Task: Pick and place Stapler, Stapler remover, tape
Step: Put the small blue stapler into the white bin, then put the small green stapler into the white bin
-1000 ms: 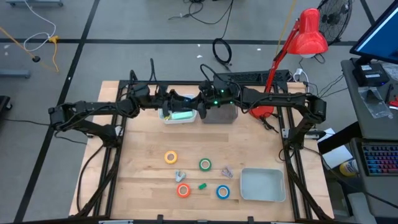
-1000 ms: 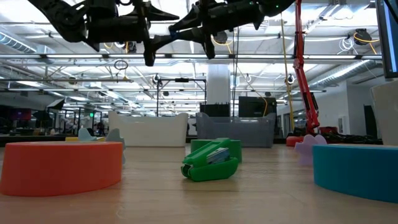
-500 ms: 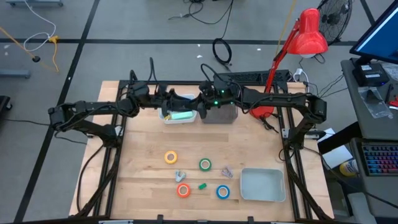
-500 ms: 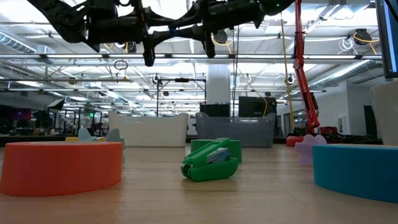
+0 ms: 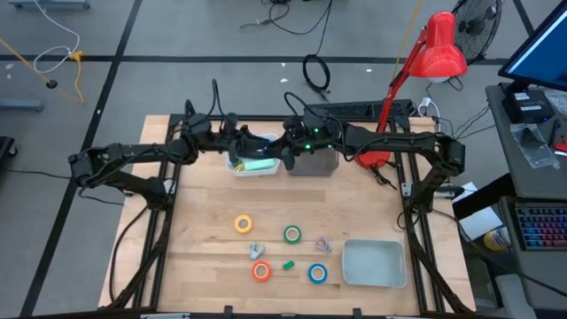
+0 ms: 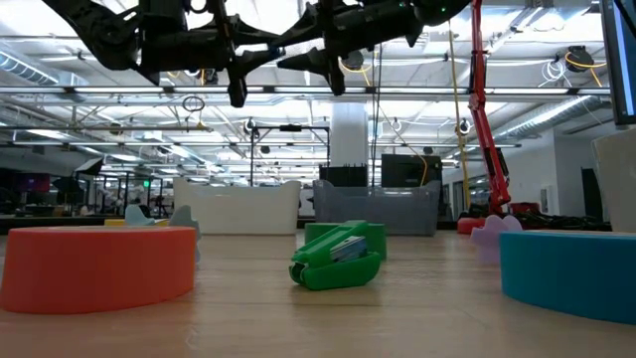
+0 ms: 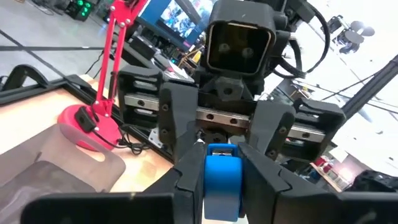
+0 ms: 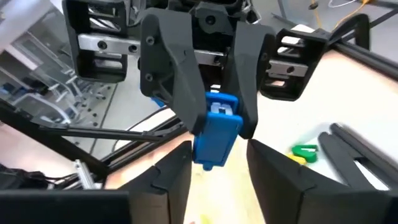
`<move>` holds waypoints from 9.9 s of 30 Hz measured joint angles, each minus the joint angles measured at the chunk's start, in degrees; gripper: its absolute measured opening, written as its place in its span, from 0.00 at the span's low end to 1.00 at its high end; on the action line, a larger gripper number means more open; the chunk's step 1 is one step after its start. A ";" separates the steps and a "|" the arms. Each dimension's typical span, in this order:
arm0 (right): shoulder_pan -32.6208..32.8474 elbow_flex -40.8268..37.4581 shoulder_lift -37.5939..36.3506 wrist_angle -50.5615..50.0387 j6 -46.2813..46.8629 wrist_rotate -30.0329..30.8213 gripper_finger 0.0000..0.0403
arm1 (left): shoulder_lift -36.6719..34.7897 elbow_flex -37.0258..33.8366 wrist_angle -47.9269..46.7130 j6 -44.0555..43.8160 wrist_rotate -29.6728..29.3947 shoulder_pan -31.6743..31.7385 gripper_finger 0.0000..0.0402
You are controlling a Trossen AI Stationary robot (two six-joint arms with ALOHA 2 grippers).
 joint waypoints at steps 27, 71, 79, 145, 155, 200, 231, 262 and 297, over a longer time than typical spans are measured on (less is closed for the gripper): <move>-0.11 0.00 0.00 -37.06 -17.78 0.07 0.57 | -0.11 4.90 -51.66 24.99 -14.91 4.05 0.19; -9.09 -20.43 -18.12 -16.94 -16.00 0.21 0.55 | 11.96 13.77 -73.31 35.94 -28.63 3.13 0.19; -9.20 -42.74 -34.54 7.36 -5.83 0.05 0.55 | 12.29 13.77 -71.77 34.83 -28.66 4.47 0.19; -9.03 -70.82 -50.25 40.36 6.13 -4.67 0.55 | 28.71 45.82 -73.06 4.83 -40.60 -51.42 0.46; -8.94 -70.84 -49.72 36.76 1.01 -6.15 0.55 | 44.37 58.60 -76.91 0.64 -37.22 -54.43 0.46; -8.93 -70.86 -49.70 32.38 -4.25 -5.96 0.55 | 55.47 60.67 -80.34 -15.58 -33.84 -53.12 0.43; -8.92 -70.86 -49.68 32.43 -3.82 -5.94 0.55 | 34.44 60.61 -97.21 -6.56 -48.47 -47.75 0.14; -8.94 -70.86 -49.68 32.41 -2.34 -5.59 0.55 | 24.98 41.58 -108.88 26.22 -39.06 -1.25 0.16; -8.92 -70.86 -49.68 32.42 -0.79 -5.68 0.55 | 24.96 30.81 -99.41 16.22 -36.10 -3.37 0.18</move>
